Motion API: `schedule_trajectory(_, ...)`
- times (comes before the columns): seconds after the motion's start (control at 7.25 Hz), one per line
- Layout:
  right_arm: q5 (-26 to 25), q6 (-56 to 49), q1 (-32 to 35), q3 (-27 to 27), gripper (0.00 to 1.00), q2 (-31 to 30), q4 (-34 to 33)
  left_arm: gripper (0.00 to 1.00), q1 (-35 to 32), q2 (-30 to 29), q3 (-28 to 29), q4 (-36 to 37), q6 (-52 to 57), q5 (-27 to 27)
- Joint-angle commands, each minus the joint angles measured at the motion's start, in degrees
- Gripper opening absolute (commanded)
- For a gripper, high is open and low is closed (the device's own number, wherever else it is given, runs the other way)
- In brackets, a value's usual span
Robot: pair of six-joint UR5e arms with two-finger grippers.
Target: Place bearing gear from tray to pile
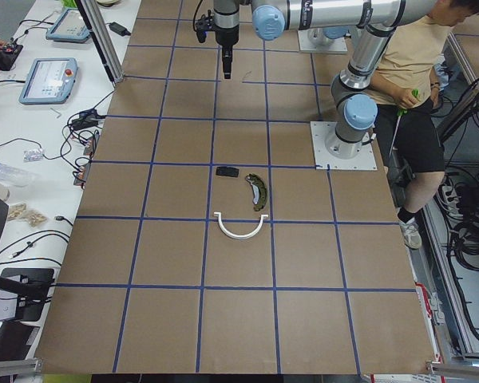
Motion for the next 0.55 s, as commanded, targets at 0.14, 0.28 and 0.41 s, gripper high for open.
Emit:
schedule_trajectory(0.14,0.24,-29.25,-17.68,0.70,1.00,0.83,-0.57,1.00,-0.09,0.09,-0.09,-0.04,0.00,0.00)
schedule_trajectory(0.28,0.33,-37.98,-27.07,0.88,1.00,4.67,-2.40,1.00,0.00,0.00,-0.09,0.05,0.00,0.00)
schedule_trajectory(0.41,0.77,-44.68,-34.65,1.14,1.00,7.75,-5.82,1.00,0.00,0.00,-0.09,0.05,0.00,0.00)
